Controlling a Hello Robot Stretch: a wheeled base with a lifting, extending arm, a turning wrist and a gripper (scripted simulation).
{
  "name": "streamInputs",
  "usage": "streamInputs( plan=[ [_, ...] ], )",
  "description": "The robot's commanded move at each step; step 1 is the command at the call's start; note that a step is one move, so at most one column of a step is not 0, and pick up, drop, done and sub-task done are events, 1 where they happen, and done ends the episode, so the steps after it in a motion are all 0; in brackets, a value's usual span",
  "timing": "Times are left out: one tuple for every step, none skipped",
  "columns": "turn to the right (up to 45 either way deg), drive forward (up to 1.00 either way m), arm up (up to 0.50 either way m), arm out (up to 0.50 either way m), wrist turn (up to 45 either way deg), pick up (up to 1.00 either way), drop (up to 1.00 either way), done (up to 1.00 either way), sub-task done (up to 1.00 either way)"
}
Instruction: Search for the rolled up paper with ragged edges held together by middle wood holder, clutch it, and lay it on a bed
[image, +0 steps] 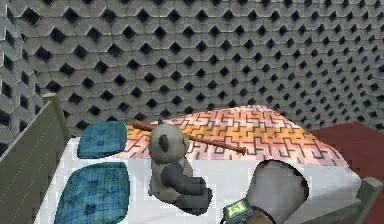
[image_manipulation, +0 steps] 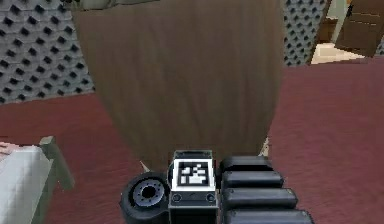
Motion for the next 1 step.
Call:
streamInputs(
  plan=[
    [-9.0,0.00,0.00,0.00,0.0,0.00,0.00,0.00,0.00]
  ],
)
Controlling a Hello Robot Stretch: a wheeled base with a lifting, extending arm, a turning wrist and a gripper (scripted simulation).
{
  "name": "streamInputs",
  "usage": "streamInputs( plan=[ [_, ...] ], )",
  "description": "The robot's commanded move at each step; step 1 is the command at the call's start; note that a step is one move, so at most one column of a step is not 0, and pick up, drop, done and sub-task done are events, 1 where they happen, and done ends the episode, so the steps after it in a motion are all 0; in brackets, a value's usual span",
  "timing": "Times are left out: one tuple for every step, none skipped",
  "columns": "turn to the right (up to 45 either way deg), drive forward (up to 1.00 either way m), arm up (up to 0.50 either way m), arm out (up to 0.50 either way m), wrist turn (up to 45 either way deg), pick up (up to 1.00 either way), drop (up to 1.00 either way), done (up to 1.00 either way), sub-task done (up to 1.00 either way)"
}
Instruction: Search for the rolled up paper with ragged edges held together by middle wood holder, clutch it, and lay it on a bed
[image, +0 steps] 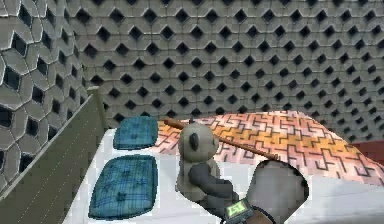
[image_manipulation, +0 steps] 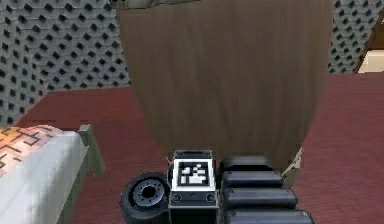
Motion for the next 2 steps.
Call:
streamInputs(
  plan=[
    [12.0,0.00,0.00,0.00,0.0,0.00,0.00,0.00,0.00],
    [-18.0,0.00,0.00,0.00,0.0,0.00,0.00,0.00,0.00]
  ],
)
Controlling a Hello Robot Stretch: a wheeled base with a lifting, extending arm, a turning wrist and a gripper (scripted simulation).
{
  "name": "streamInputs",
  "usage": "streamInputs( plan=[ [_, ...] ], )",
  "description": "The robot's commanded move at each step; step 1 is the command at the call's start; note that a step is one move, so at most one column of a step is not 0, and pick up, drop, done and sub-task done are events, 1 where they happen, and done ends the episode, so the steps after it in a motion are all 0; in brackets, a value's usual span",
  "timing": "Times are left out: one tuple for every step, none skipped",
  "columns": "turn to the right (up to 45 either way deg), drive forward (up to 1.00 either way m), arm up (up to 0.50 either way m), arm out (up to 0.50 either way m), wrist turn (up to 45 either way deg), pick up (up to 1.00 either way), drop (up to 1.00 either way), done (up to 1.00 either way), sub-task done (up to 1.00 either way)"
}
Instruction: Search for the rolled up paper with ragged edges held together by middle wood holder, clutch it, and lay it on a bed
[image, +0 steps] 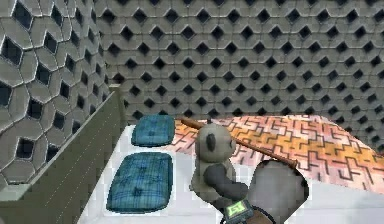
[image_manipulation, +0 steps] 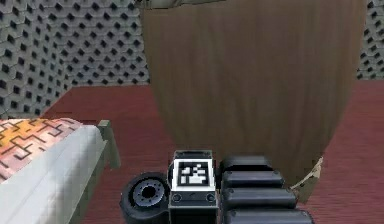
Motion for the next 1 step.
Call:
streamInputs(
  plan=[
    [-3.0,0.00,0.00,0.00,0.0,0.00,0.00,0.00,0.00]
  ],
)
